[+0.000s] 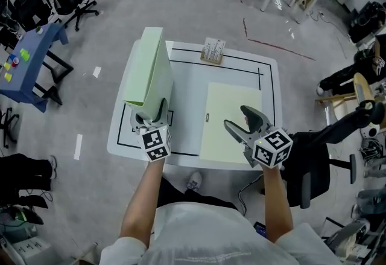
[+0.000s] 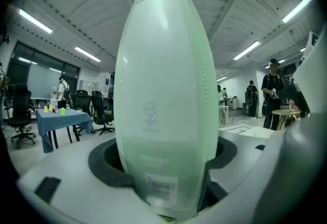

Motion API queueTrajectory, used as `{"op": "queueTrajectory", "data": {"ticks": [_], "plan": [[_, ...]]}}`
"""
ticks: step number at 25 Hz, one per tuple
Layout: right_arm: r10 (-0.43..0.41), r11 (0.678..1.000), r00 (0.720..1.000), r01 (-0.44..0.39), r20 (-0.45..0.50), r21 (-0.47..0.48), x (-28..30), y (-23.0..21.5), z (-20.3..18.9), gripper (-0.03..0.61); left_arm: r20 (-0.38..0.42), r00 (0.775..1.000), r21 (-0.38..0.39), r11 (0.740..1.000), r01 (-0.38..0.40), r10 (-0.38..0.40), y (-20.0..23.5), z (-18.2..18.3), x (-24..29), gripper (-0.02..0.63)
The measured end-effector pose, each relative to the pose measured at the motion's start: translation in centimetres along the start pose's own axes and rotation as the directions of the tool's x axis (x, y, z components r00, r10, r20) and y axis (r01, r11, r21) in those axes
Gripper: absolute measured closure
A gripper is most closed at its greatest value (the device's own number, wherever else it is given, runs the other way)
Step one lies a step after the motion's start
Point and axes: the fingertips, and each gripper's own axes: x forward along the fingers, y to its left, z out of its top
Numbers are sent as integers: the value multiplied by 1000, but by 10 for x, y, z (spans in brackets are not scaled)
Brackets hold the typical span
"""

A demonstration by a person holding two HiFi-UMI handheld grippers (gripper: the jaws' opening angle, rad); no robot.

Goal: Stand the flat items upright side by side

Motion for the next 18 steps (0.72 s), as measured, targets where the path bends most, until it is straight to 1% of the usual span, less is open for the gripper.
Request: {"op": "queueTrajectory", "data": {"ticks": [3, 11, 14, 18], "plan": [[-12, 1000, 1000, 12, -4, 8, -10, -3, -7, 227, 0, 1000, 3, 1000, -7, 7, -3, -1, 4, 255], [-43, 999, 999, 43, 2, 30, -29, -5, -18, 227, -23, 1000, 19, 1000, 2, -2, -13, 1, 19, 251], [-45, 998, 999, 45, 3, 37, -33, -4, -21, 227, -71, 997, 1, 1000, 22, -22, -17, -5, 18, 244], [-47, 998, 999, 46, 17, 53, -36, 0, -19, 227, -143, 987, -27, 997, 68, -71, -22, -14, 5, 230]]}}
